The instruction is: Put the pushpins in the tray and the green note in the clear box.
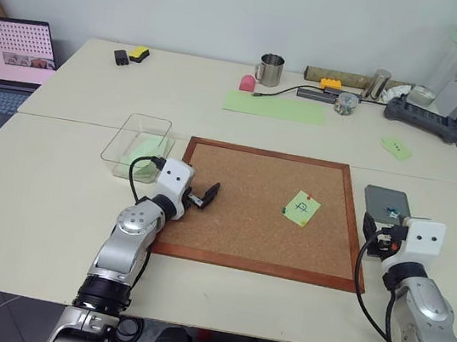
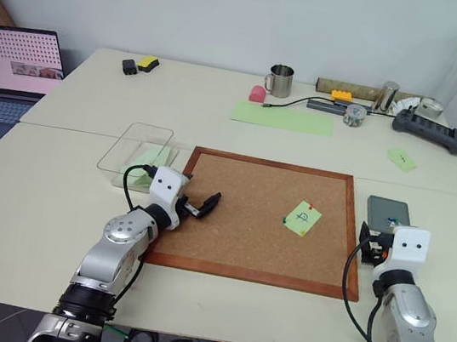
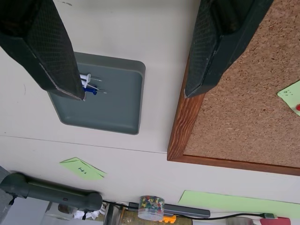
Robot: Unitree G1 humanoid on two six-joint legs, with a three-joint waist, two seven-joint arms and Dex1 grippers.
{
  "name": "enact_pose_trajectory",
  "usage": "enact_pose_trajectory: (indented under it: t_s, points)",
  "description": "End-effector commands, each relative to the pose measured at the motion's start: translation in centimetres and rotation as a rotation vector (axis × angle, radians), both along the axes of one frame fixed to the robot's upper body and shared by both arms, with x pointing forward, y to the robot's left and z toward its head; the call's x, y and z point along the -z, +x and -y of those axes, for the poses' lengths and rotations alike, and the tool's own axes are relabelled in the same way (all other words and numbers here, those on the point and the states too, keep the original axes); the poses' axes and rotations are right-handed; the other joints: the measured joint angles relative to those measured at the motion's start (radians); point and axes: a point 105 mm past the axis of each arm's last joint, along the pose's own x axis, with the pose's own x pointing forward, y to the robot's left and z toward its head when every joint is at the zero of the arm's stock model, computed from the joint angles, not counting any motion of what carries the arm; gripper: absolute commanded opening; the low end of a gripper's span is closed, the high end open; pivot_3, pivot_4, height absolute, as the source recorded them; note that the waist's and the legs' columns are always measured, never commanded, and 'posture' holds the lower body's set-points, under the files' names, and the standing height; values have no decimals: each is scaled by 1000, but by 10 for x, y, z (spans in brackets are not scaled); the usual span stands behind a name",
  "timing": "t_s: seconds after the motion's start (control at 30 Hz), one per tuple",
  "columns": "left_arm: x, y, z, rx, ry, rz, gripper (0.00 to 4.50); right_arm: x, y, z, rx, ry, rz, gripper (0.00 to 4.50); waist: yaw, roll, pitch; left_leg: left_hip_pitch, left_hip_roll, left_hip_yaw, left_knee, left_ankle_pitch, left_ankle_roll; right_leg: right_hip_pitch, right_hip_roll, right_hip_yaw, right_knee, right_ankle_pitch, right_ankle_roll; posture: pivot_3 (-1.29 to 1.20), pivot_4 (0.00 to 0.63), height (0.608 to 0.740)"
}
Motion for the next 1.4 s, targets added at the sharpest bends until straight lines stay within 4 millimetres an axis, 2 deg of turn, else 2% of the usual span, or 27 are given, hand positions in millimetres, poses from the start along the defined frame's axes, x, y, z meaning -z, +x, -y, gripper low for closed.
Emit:
enact_pose_trajectory:
  t_s: [0.03,0.27,0.4,0.5,0.63,0.87,1.13,1.4]
  points:
    - [-1,-3,4,28,-9,-6,4465,-17,-4,2,12,-22,65,3539,0,0,0,0,0,0,0,0,0,0,0,0,0,0,0,0,150,740]
    - [-3,-4,6,50,-44,-17,4465,-18,-2,-3,-22,-15,67,3539,-1,0,0,0,0,0,0,0,0,0,0,0,0,0,0,0,150,740]
    - [-20,-8,12,162,-139,3,4465,-34,-4,-39,-280,103,93,3539,-3,0,0,0,0,0,0,0,0,0,0,0,0,0,0,0,150,740]
    - [-30,-13,17,262,-142,16,4010,-39,-9,-58,-427,147,70,3539,-6,0,0,0,0,-1,0,0,0,0,1,0,0,0,0,0,150,740]
    - [-35,-19,24,372,-102,10,3050,-41,-14,-70,-534,135,26,3539,-5,0,0,0,0,-1,0,0,0,0,1,-1,0,0,0,0,150,740]
    - [-34,-28,33,485,-59,-20,1692,-41,-14,-72,-540,84,-11,3539,-5,-1,0,-1,0,-1,0,0,0,0,1,-1,0,0,0,0,150,740]
    - [-38,-26,42,510,-64,-8,114,-37,-5,-74,-525,67,-44,3539,-5,-1,1,-1,0,-2,0,0,0,0,1,-1,0,0,0,0,150,740]
    - [-37,-31,54,565,-70,-9,35,-35,13,-71,-501,73,-45,3539,-5,-1,1,-1,0,-1,0,0,0,0,1,-1,0,0,0,0,150,740]
